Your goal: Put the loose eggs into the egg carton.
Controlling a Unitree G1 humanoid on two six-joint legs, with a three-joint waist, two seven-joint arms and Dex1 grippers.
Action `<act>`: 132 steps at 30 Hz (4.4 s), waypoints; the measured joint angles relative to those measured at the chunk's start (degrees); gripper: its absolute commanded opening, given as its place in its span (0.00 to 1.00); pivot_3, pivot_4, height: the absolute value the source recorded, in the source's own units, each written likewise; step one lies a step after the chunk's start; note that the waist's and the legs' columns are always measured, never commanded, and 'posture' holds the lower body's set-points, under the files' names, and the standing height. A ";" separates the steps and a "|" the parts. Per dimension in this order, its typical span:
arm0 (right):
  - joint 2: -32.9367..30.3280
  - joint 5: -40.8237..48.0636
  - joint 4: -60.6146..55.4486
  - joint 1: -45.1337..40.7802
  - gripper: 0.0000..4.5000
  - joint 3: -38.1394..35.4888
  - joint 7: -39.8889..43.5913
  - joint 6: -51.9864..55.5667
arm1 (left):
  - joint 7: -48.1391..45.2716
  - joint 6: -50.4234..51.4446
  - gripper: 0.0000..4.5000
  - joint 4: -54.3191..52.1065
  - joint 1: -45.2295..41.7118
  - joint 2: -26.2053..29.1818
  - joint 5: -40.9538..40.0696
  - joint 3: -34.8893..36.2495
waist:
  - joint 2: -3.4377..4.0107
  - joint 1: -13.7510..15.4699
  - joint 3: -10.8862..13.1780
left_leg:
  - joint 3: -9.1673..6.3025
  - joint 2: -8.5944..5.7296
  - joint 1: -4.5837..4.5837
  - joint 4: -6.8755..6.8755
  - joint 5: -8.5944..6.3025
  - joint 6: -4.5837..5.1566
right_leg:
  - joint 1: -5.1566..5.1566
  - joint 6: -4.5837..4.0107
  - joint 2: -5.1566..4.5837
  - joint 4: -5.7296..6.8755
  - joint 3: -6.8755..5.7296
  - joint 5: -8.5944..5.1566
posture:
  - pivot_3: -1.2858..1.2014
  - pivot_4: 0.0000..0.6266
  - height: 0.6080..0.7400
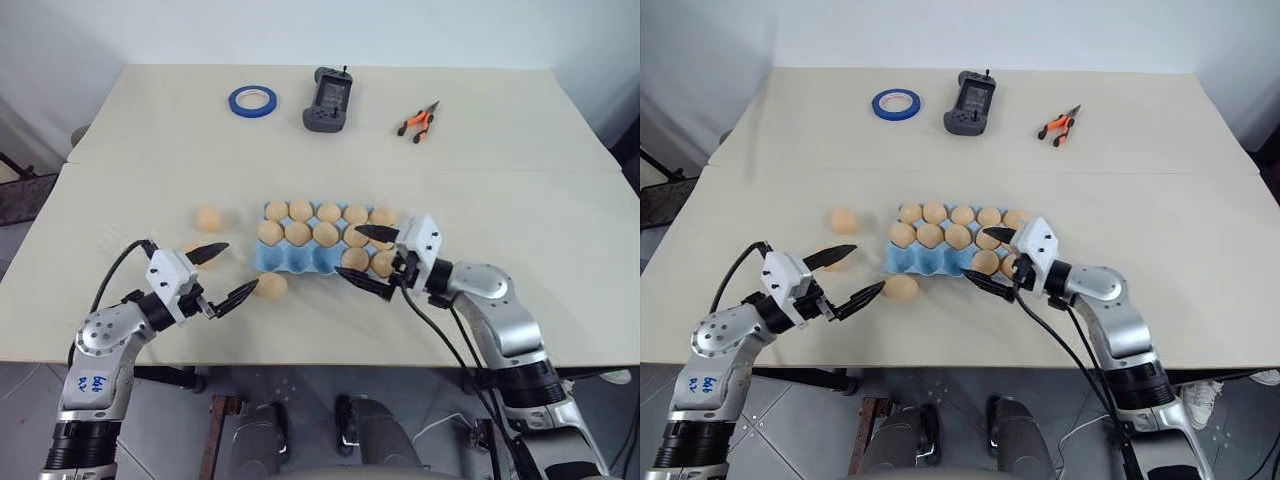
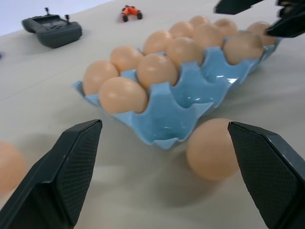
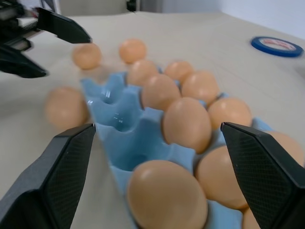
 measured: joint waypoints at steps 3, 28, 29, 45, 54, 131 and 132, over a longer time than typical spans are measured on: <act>-3.97 4.67 -0.69 3.91 0.99 -4.48 5.32 -1.21 | 0.29 0.51 1.00 -0.27 1.77 0.45 -0.26 1.76 | -0.01 0.13 0.00 | 0.00 -0.01 -0.01 -0.01 -0.02 0.02 | 0.01 0.01 0.00 -0.07 -0.02 0.00 | 0.52 0.24 1.00; -10.88 4.60 8.13 9.85 0.99 -7.47 20.70 -15.61 | -5.24 7.39 1.00 -5.97 8.61 3.88 -3.74 2.07 | -0.02 0.09 -0.01 | 0.01 0.04 -0.02 -0.15 -0.08 -0.04 | 0.10 -0.06 0.02 -0.53 0.04 -0.03 | 0.52 0.24 1.00; -11.06 4.85 7.49 10.02 0.99 -7.41 20.89 -14.63 | -4.39 8.74 1.00 -6.37 7.70 2.92 -3.68 0.38 | -0.01 0.06 -0.02 | 0.01 0.04 -0.02 -0.16 -0.08 -0.04 | 0.09 -0.04 0.02 -0.51 0.05 -0.02 | 0.52 0.24 1.00; -11.03 8.25 -2.22 9.96 1.00 -7.39 16.68 -6.15 | 17.89 18.58 0.91 -8.01 0.66 -13.80 7.16 -12.84 | -0.03 0.39 -0.04 | -0.06 -0.02 0.03 0.16 0.00 0.05 | 0.26 0.12 0.09 -0.47 0.05 0.08 | 0.52 0.24 1.00; -10.19 8.22 -2.22 10.15 1.00 -7.36 15.58 -6.02 | 18.11 18.64 0.47 -9.16 2.02 -11.75 7.50 -11.71 | -0.03 0.00 -0.04 | -0.07 0.02 0.03 0.15 -0.01 0.06 | 0.24 0.08 0.12 -0.43 0.04 0.06 | 0.52 0.24 1.00; 2.33 6.24 11.44 1.83 1.00 -0.88 20.17 -19.75 | 14.08 3.43 0.99 6.16 -3.53 -5.84 2.47 7.49 | -0.18 -0.02 -0.13 | -0.03 0.02 0.01 -0.06 0.00 0.03 | 0.12 -0.01 0.01 -0.37 -0.02 0.09 | 0.52 0.24 1.00; 2.32 6.24 11.41 1.90 1.00 -0.89 19.92 -19.64 | 14.18 3.47 0.99 8.15 -5.04 -5.79 3.33 6.35 | -0.19 -0.12 -0.14 | -0.02 0.02 0.02 -0.06 0.00 0.03 | 0.12 0.00 0.02 -0.35 -0.02 0.09 | 0.52 0.24 1.00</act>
